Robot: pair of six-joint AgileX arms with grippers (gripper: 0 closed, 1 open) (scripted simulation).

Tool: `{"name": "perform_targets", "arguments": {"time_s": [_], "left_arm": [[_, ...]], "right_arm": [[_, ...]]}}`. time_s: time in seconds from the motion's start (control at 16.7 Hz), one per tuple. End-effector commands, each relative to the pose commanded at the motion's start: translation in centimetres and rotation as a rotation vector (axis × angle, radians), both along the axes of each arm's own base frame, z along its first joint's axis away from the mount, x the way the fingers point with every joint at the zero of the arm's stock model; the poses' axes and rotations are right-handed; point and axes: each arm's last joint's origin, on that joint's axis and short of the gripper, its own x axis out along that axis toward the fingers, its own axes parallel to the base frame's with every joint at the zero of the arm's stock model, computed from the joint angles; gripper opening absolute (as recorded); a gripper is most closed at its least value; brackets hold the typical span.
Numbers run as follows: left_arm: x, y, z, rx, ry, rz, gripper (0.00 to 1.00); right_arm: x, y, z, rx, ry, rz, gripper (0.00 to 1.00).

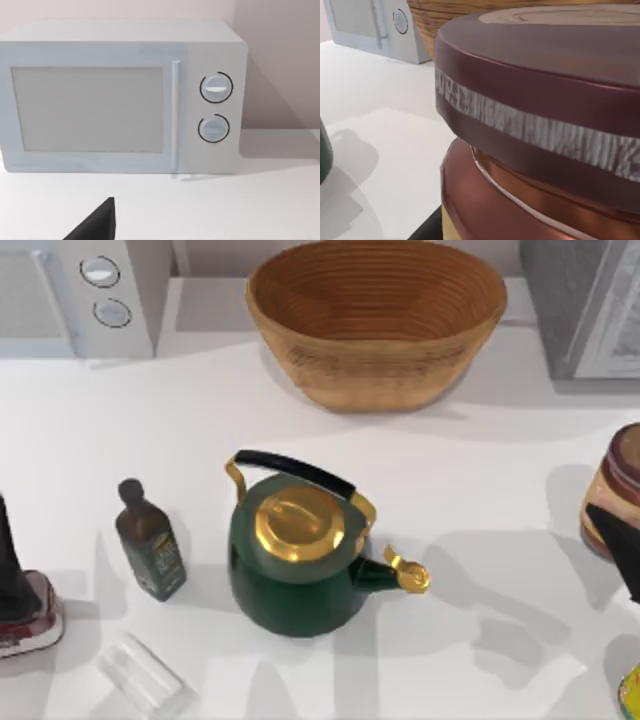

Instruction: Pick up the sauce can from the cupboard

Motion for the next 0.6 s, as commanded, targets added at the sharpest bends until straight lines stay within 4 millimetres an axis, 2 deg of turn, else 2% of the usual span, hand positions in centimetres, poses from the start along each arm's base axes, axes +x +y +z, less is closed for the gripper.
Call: {"name": "perform_targets", "arguments": {"time_s": [0.18,0.42,0.6], "left_arm": [[0.0,0.0,0.0,0.000,0.000,0.000,1.00],[0.0,0.0,0.0,0.000,0.000,0.000,1.00],[0.0,0.0,0.0,0.000,0.000,0.000,1.00]], "right_arm": [[1.2,0.8,-0.3,-0.007,-0.018,-0.005,0.00],[3.7,2.9,-0.9,-0.019,-0.068,-0.010,0.00],[4.4,3.9,-1.1,-0.021,-0.081,-0.004,0.00]]}}
